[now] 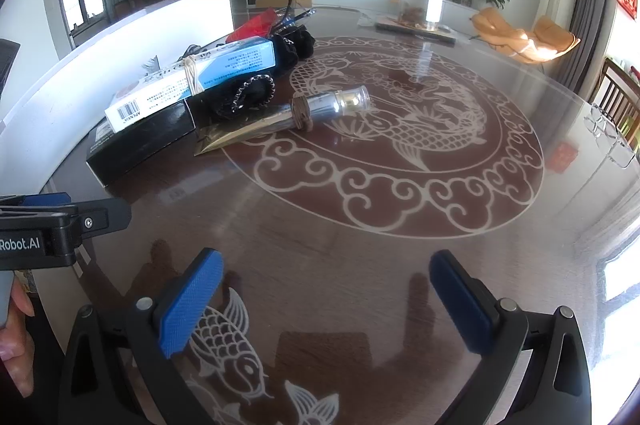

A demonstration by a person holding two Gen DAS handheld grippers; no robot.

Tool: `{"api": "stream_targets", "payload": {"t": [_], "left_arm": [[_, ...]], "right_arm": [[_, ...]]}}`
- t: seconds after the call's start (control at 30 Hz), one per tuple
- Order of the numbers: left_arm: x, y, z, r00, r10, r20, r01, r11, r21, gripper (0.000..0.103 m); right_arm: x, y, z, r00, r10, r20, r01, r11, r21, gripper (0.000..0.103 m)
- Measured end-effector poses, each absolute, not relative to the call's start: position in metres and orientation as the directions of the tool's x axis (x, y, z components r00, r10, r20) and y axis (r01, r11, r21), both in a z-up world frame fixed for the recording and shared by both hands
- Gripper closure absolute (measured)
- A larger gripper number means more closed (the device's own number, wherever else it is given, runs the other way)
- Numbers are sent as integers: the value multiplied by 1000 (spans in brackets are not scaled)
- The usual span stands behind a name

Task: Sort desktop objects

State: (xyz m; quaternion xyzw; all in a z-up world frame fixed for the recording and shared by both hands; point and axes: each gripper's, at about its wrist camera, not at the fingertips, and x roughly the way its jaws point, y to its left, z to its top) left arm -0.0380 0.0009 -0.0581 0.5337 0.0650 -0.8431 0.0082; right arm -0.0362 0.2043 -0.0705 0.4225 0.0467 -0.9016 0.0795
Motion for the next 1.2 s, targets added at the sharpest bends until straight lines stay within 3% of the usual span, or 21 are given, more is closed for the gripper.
{"api": "stream_targets", "payload": {"t": [0.3, 0.53, 0.67, 1.2], "left_arm": [[-52, 2, -66, -399, -44, -916, 109, -994, 0, 0], [-78, -5, -67, -510, -79, -856, 152, -988, 1, 0], [-95, -6, -68, -576, -71, -814, 123, -992, 0, 0], [-132, -4, -65, -579, -48, -814, 79, -997, 2, 0]], "right_arm": [[-45, 204, -76, -588, -98, -803, 183, -983, -14, 0], [-84, 188, -73, -583, -121, -803, 297, -952, -72, 0], [-102, 197, -75, -566, -140, -812, 256, -966, -12, 0], [-103, 198, -75, -568, -133, -812, 252, -967, -18, 0]]}}
